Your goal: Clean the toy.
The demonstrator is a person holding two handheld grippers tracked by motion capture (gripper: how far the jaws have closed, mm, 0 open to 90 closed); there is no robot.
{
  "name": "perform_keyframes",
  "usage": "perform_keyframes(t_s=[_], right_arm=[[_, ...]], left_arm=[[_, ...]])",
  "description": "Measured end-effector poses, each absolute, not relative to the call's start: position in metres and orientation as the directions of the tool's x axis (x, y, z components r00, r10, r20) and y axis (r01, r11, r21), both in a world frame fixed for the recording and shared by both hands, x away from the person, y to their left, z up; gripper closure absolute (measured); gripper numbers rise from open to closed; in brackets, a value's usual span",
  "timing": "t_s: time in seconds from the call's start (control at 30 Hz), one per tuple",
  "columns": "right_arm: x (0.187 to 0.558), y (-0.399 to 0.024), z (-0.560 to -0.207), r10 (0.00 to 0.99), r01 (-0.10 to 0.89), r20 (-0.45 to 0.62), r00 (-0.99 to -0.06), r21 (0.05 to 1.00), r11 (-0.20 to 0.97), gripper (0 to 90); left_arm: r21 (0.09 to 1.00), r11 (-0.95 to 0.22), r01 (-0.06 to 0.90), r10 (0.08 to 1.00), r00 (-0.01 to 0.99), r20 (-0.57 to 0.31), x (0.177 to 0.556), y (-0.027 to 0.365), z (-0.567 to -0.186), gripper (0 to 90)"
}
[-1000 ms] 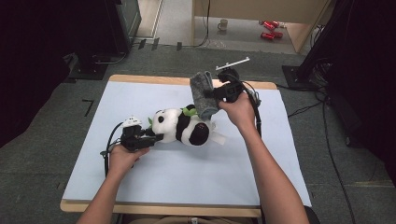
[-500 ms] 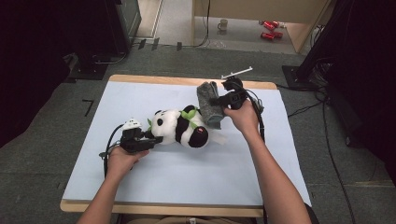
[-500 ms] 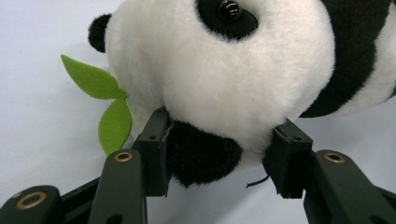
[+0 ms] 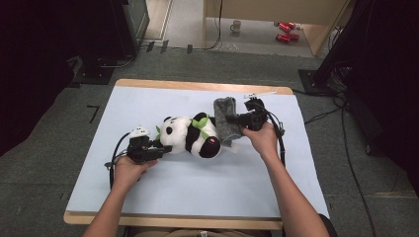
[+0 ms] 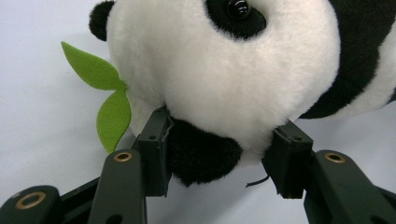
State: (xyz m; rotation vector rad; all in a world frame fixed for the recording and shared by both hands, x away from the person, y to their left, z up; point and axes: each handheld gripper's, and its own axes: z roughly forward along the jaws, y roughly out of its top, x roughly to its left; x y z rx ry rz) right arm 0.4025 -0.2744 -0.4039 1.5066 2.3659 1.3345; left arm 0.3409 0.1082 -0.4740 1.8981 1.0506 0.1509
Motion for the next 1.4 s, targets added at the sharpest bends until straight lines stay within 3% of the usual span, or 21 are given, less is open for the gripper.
perform_keyframes(t_s=[0.37,0.77,1.13,1.4], right_arm=[[0.386,-0.284,-0.426,0.783,0.737,0.359,-0.509,0.652,0.18,79.6],[0.378,-0.3,-0.396,0.761,0.687,0.386,-0.521,0.719,0.106,79.5],[0.382,-0.273,-0.366,0.703,0.611,0.355,-0.617,0.779,0.143,79.6],[0.392,-0.241,-0.374,0.677,0.599,0.317,-0.664,0.768,0.228,79.4]], left_arm=[[0.771,-0.224,0.597,0.706,0.644,-0.294,0.344,0.109,-0.474,48.8],[0.777,-0.213,0.592,0.718,0.635,-0.287,0.341,0.107,-0.474,48.5],[0.782,-0.208,0.587,0.728,0.627,-0.277,0.339,0.106,-0.474,48.1],[0.787,-0.22,0.577,0.733,0.63,-0.257,0.336,0.105,-0.475,48.0]])
